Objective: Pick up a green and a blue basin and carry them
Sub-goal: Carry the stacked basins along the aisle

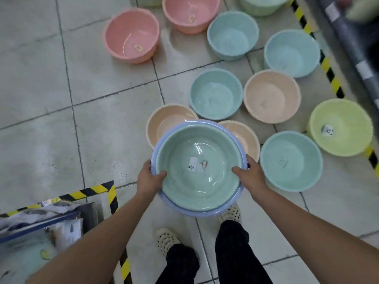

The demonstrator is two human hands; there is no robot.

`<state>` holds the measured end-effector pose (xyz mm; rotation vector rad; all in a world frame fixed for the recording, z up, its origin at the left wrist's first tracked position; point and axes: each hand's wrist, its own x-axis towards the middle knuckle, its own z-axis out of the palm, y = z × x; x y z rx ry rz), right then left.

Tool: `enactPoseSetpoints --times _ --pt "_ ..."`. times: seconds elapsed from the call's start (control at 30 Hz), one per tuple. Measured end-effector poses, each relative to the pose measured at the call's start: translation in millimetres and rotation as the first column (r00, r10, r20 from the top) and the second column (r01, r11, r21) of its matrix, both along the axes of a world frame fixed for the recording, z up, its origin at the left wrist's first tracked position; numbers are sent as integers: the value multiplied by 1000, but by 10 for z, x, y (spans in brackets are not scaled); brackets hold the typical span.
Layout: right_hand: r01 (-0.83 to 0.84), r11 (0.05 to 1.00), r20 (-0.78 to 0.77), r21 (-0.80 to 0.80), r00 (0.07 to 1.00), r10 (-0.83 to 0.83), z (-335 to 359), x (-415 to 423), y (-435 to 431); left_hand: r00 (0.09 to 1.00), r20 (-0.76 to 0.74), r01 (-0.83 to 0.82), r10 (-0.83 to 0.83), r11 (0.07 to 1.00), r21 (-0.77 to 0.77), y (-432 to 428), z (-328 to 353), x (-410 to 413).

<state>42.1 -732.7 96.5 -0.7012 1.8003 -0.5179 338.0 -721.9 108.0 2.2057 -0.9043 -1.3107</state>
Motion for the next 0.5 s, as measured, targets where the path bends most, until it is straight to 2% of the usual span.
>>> enactPoseSetpoints --times 0.2,0.33,0.5 --pt "215 972 -47 -95 974 -220 892 -1016 49 967 -54 244 -250 965 -96 -570 888 -1049" --pt "361 923 -64 -129 926 -371 1251 -1761 362 900 -45 426 -433 897 -117 -778 1175 -1906" --pt "539 827 -74 -158 829 -555 1483 -2624 856 807 -66 570 -587 803 -172 -805 1336 -3022"
